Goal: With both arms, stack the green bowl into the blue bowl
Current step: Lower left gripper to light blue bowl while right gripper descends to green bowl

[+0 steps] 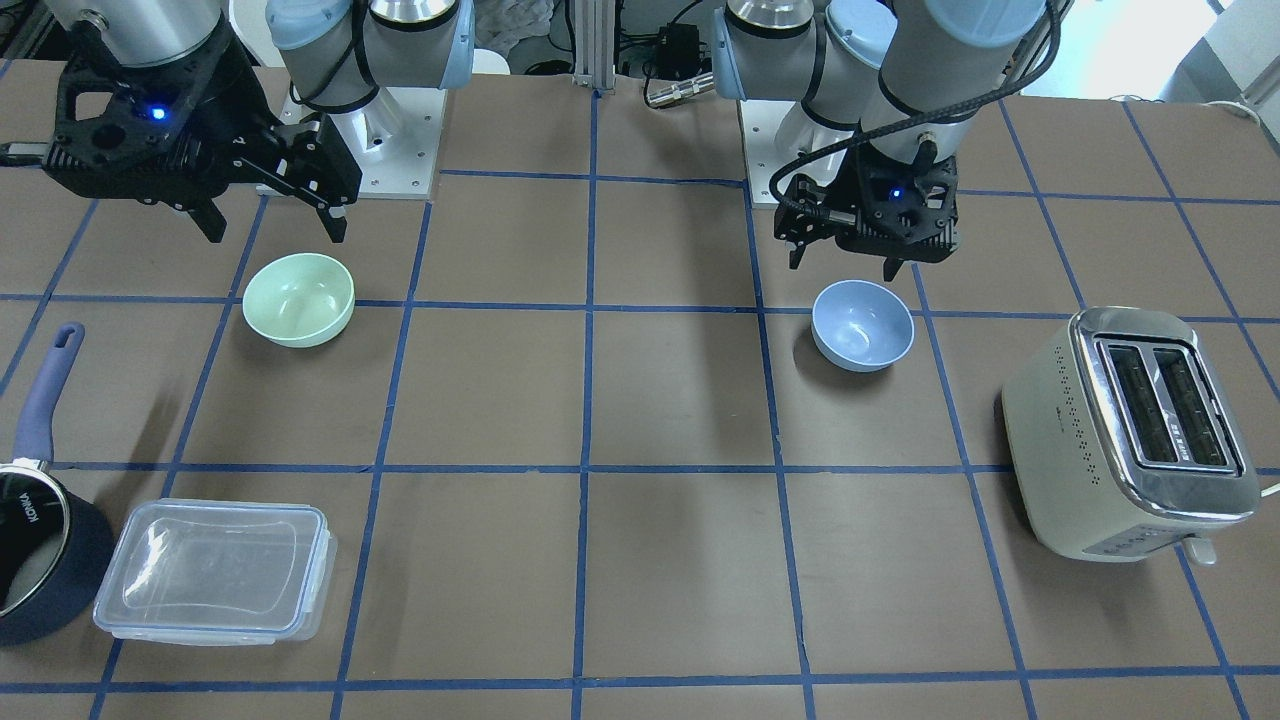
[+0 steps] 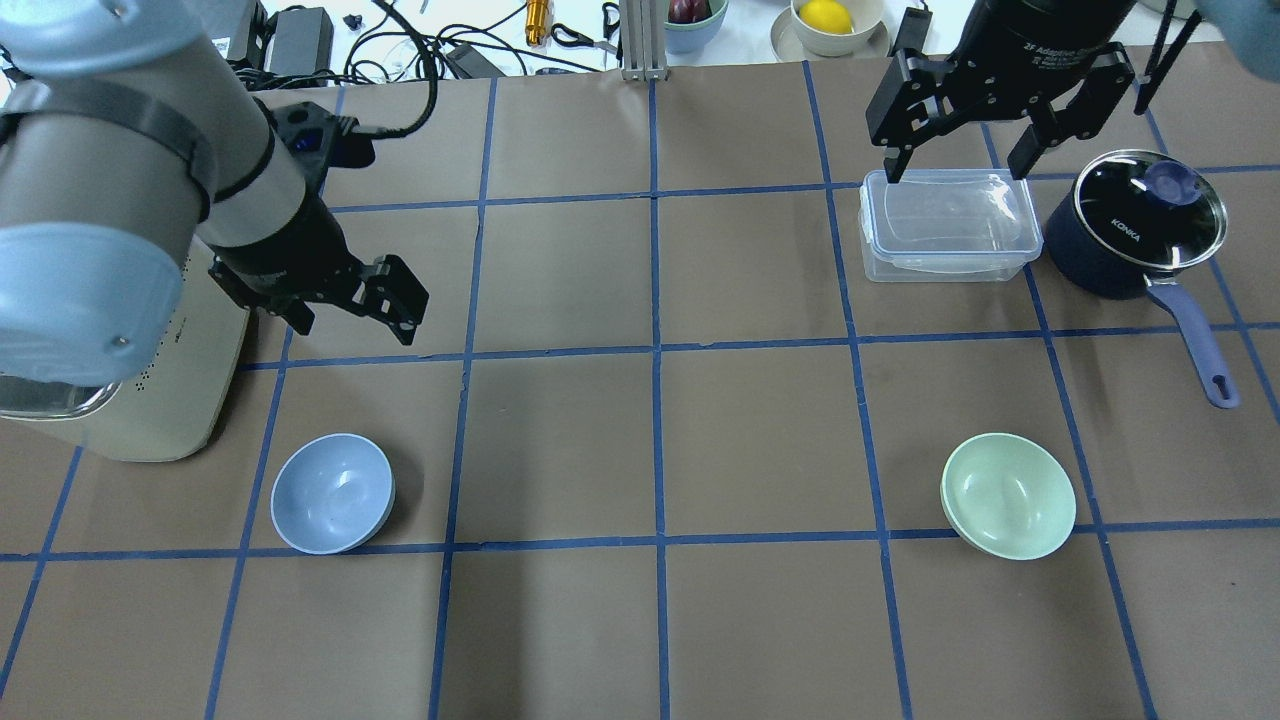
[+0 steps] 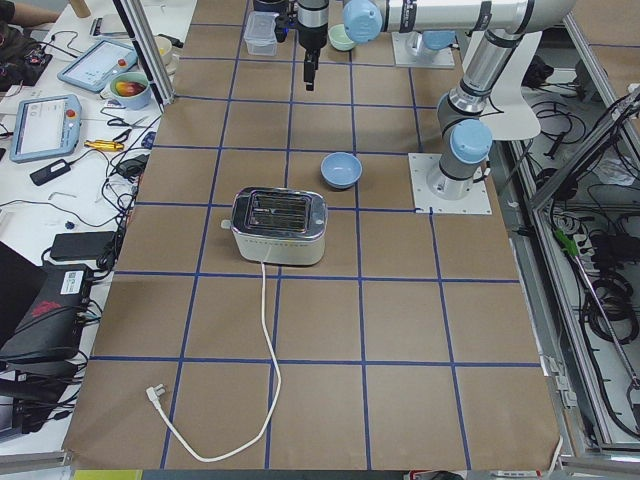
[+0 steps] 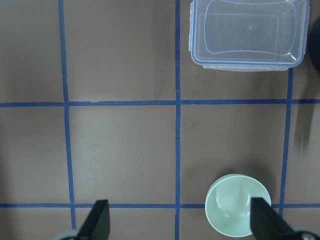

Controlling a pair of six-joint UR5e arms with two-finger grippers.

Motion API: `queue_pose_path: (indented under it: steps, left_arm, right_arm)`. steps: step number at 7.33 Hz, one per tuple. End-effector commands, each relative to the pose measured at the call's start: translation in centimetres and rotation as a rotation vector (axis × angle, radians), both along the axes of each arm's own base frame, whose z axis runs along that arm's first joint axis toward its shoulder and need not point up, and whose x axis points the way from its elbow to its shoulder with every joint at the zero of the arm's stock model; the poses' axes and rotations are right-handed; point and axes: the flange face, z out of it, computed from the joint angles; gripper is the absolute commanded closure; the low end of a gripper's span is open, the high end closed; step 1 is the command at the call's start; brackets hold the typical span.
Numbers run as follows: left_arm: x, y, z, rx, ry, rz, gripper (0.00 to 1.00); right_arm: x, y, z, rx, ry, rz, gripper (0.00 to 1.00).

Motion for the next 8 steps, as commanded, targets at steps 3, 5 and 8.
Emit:
queue_pose_path:
  steps: [3, 5, 8]
  left_arm:
    - [3.1, 8.5, -18.5, -0.065, -0.002, 0.072, 0.0]
    - [3.8, 9.7, -21.8, -0.051, -0.003, 0.099, 0.02]
    - [4.6, 9.3, -21.2, -0.07, -0.138, 0.094, 0.97]
  right_arm:
    - [-3.5, -0.6, -3.0, 0.068, 0.012, 0.069, 0.0]
    - [-11.5, -0.9, -6.0, 0.129, -0.012, 0.117, 0.0]
    - [-19.1, 1.4, -15.3, 0.175, -0.026, 0.135, 0.0]
